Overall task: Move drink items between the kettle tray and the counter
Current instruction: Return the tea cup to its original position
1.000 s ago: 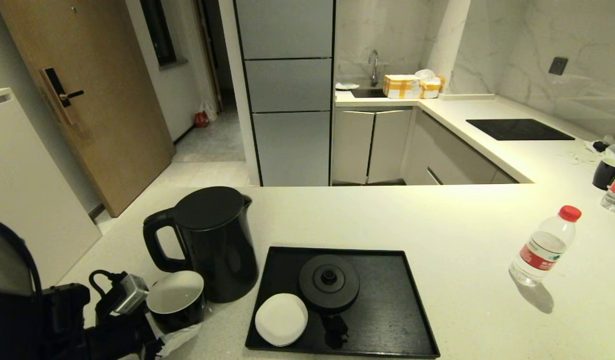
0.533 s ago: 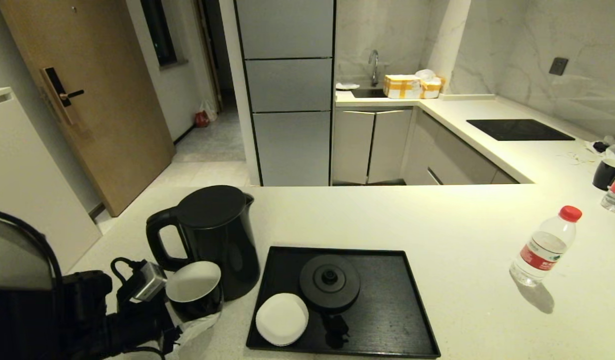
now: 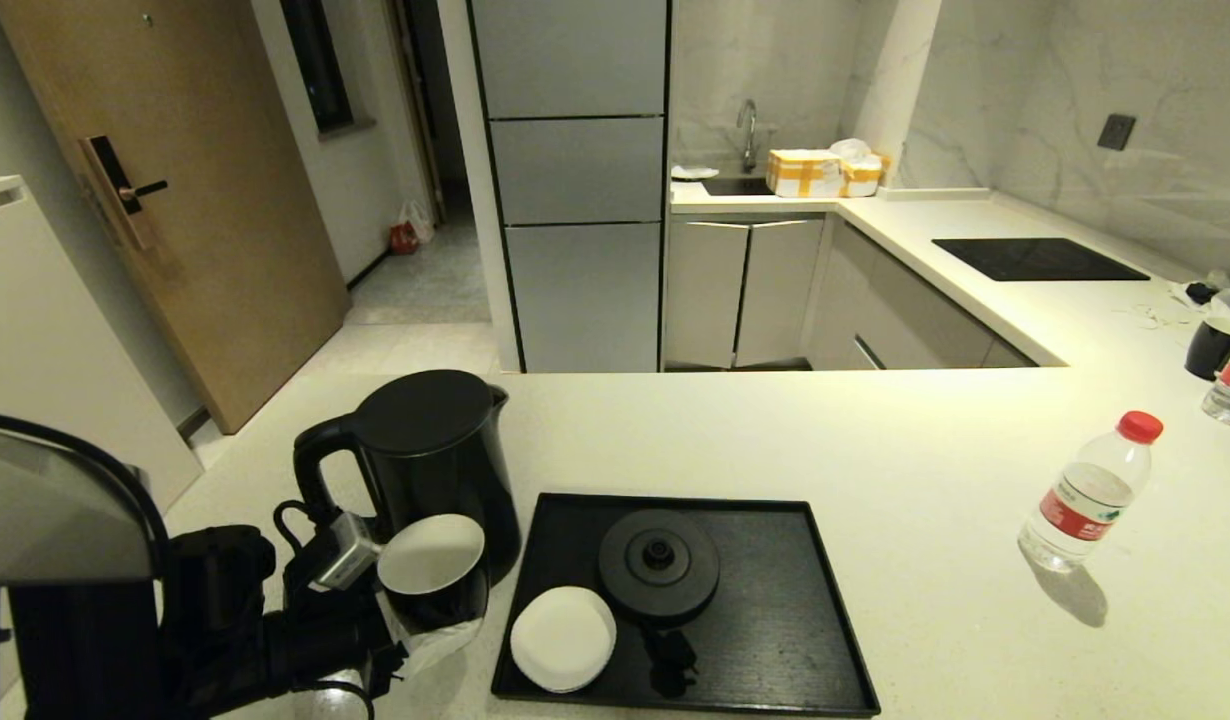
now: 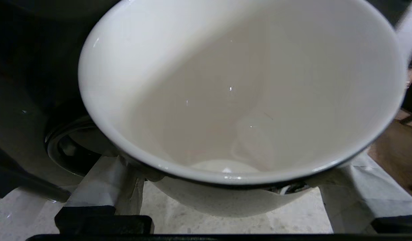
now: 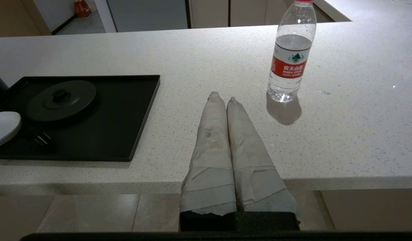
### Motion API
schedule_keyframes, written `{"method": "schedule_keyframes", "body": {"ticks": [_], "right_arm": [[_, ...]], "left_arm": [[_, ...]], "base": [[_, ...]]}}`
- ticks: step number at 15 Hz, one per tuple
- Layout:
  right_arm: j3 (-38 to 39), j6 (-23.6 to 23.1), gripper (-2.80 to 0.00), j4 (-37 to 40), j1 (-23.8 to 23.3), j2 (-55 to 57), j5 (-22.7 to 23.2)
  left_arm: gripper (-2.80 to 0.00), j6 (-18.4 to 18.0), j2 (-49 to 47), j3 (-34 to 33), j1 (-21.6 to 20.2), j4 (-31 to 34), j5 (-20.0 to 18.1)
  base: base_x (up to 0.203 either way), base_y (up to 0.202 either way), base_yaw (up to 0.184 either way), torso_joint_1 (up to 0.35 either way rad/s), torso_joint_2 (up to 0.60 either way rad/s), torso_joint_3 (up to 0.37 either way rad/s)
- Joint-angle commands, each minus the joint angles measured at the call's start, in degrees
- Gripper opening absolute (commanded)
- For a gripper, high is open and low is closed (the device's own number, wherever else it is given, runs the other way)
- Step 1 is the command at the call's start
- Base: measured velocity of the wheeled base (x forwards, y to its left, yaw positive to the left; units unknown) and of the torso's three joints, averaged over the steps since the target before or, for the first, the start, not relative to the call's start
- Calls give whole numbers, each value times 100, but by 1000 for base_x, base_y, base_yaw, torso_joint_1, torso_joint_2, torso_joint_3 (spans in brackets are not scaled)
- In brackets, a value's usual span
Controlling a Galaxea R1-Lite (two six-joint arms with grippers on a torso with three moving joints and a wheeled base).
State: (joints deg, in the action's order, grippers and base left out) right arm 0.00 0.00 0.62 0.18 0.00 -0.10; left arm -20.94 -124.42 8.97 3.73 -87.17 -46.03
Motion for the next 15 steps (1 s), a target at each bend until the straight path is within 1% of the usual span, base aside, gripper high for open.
{"method": "schedule_keyframes", "body": {"ticks": [1,2,3,5,6,9,10,12,14,15], "right_arm": [[18,0,-280,-1,-1,0,1],[18,0,-280,-1,-1,0,1],[18,0,-280,-1,8,0,1],[18,0,-280,-1,-1,0,1],[18,0,-280,-1,-1,0,1],[18,0,-280,-1,8,0,1],[18,0,-280,-1,-1,0,1],[18,0,-280,-1,-1,0,1],[18,0,-280,-1,-1,0,1],[18,0,-280,-1,-1,0,1]], "left_arm": [[-280,-6,-26,23,227,-49,143],[-280,6,-46,66,324,-49,240],[-280,95,-60,131,527,-49,376],[-280,412,-58,338,916,-49,722],[-280,477,-57,438,1038,-49,814],[-280,500,-83,535,1304,-49,883],[-280,504,-91,544,1314,-49,903],[-280,630,-213,650,1424,-49,1130],[-280,680,-242,676,1491,-49,1193],[-280,686,-254,677,1608,-49,1193]], "base": [[0,0,0,0,0,0],[0,0,0,0,0,0],[0,0,0,0,0,0],[0,0,0,0,0,0],[0,0,0,0,0,0],[0,0,0,0,0,0],[0,0,0,0,0,0],[0,0,0,0,0,0],[0,0,0,0,0,0],[0,0,0,0,0,0]]}}
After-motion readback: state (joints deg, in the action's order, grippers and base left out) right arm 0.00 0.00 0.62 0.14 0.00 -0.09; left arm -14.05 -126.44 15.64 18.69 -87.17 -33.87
